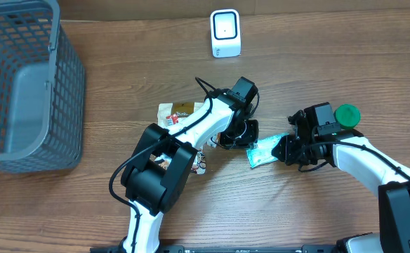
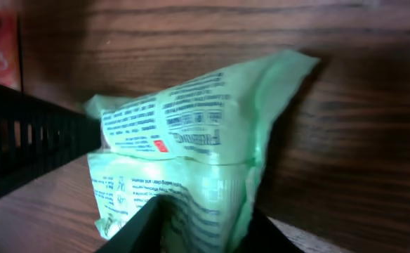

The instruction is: Scan the item barcode

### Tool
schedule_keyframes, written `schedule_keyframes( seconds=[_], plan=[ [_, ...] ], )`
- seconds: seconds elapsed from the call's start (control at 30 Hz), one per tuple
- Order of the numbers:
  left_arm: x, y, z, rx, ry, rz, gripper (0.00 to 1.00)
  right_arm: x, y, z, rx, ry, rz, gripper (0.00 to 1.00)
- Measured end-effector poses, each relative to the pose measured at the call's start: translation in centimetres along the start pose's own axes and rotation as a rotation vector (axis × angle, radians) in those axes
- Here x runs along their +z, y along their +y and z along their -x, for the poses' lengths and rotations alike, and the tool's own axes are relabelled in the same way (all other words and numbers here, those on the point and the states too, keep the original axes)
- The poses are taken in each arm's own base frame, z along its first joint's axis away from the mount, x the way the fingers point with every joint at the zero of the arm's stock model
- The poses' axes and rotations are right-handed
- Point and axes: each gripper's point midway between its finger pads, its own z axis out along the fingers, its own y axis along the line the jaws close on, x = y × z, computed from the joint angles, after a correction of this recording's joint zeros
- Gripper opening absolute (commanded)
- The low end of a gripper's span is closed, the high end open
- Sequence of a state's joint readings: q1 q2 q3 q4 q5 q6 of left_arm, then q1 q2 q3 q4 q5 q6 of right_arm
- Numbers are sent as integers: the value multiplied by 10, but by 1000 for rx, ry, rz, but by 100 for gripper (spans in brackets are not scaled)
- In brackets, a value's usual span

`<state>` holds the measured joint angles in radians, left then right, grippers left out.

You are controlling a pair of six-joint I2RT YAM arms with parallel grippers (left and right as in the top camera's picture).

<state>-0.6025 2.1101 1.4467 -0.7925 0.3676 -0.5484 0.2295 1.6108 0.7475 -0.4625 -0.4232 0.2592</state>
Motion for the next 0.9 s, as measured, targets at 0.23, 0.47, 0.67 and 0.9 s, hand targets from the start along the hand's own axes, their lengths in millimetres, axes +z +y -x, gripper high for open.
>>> schedule_keyframes(
  seconds=[0.23,0.47,0.67,0.9],
  plan=[
    [0,0,0,0,0,1,4,0,1,2,-1,-8,7,50],
    [0,0,0,0,-1,0,4,0,4,5,-16,-18,20,55],
    [1,0,1,1,-3,-1,4,-7,-5,16,11,-49,27,56],
    [1,0,1,1,-2,0,4,-14,-14,24,48,-70,40,52]
  ],
)
